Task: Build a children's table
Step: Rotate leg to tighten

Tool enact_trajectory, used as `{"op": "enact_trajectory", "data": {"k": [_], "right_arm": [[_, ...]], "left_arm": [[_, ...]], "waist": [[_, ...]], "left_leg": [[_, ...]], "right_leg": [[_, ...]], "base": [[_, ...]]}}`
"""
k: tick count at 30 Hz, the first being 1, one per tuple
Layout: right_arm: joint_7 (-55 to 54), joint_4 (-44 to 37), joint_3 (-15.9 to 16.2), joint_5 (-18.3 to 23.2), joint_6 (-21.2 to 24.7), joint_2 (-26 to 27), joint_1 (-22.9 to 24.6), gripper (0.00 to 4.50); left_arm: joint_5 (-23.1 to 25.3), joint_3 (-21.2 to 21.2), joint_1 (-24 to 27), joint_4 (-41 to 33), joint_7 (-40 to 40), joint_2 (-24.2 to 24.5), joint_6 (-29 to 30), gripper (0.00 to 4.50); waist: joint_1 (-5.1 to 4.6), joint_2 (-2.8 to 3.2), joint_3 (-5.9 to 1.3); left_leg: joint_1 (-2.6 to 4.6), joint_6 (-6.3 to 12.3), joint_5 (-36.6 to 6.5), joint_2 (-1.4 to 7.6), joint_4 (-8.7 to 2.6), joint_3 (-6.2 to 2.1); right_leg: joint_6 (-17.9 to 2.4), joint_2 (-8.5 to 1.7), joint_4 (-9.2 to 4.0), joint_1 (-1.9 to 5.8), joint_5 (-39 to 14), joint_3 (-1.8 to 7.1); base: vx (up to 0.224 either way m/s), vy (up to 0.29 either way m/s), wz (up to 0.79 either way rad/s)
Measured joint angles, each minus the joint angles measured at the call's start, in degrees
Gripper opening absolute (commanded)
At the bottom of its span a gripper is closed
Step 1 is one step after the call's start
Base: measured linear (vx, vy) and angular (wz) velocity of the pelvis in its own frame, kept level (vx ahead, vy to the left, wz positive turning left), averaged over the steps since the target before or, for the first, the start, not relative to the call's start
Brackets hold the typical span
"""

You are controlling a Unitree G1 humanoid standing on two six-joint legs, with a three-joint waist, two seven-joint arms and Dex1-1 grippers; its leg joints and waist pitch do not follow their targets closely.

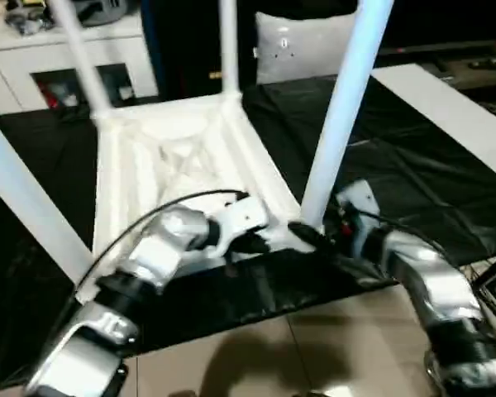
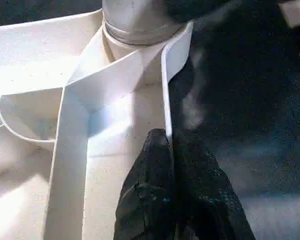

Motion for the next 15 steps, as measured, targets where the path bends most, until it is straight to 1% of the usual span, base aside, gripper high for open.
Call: {"op": "enact_trajectory", "data": {"k": [4,6,7,9,11,13,15], "right_arm": [[5.02,-1.23,0.22,0.62,-0.80,-3.16,-0.02,4.20],[10.03,-1.26,1.49,1.31,-1.53,-5.87,-0.01,4.20],[12.44,-1.27,1.84,1.70,-1.57,-6.98,-0.01,3.86],[17.15,-1.51,2.79,2.80,-1.53,-9.02,0.00,3.86],[19.54,-1.93,3.63,3.20,-1.44,-9.37,0.00,3.81],[21.49,-2.10,4.65,3.48,-1.17,-9.38,-0.03,3.42],[23.17,-2.33,5.71,3.77,-0.91,-9.39,-0.03,3.30]], "left_arm": [[-0.89,-0.39,0.57,0.50,-4.25,2.20,-4.88,0.00],[-1.84,-0.63,0.91,0.54,-7.45,3.68,-7.20,0.00],[-2.40,-0.96,0.95,0.54,-9.03,4.25,-7.92,0.00],[-2.86,-1.76,0.96,0.54,-12.36,5.68,-9.67,0.00],[-2.99,-2.32,0.94,0.52,-14.38,6.19,-10.90,0.00],[-2.99,-2.98,0.94,0.43,-15.67,6.52,-12.28,0.00],[-3.03,-3.41,0.94,0.32,-16.98,6.59,-13.09,0.00]], "waist": [[0.30,0.00,0.00],[0.57,0.01,0.00],[0.74,0.01,0.00],[1.21,0.00,0.00],[1.74,0.00,0.00],[2.07,0.00,0.00],[2.18,-0.01,0.00]], "left_leg": [[0.01,0.00,0.00,0.00,-0.01,0.00],[-0.02,0.03,-0.02,-0.01,-0.02,0.00],[-0.03,0.05,-0.04,0.00,-0.01,0.00],[-0.03,0.11,-0.07,0.00,-0.01,0.03],[-0.03,0.11,-0.07,0.00,0.00,0.05],[-0.02,0.11,-0.07,0.00,0.01,0.06],[-0.02,0.11,-0.07,-0.01,0.05,0.09]], "right_leg": [[0.04,-0.01,0.00,0.01,-0.03,0.00],[0.08,-0.02,-0.02,-0.01,-0.05,-0.01],[0.08,-0.02,-0.03,-0.01,-0.06,-0.02],[0.08,-0.03,-0.05,-0.01,-0.06,-0.01],[0.08,-0.03,-0.05,-0.01,-0.06,-0.01],[0.08,-0.06,-0.05,0.00,-0.06,-0.01],[0.07,-0.10,-0.04,0.02,-0.06,-0.01]], "base": [[0.000,0.000,0.00],[0.000,0.000,0.00],[0.000,0.000,0.00],[0.000,0.000,0.00],[0.000,0.000,0.00],[0.000,0.000,0.00],[0.000,0.000,0.00]]}}
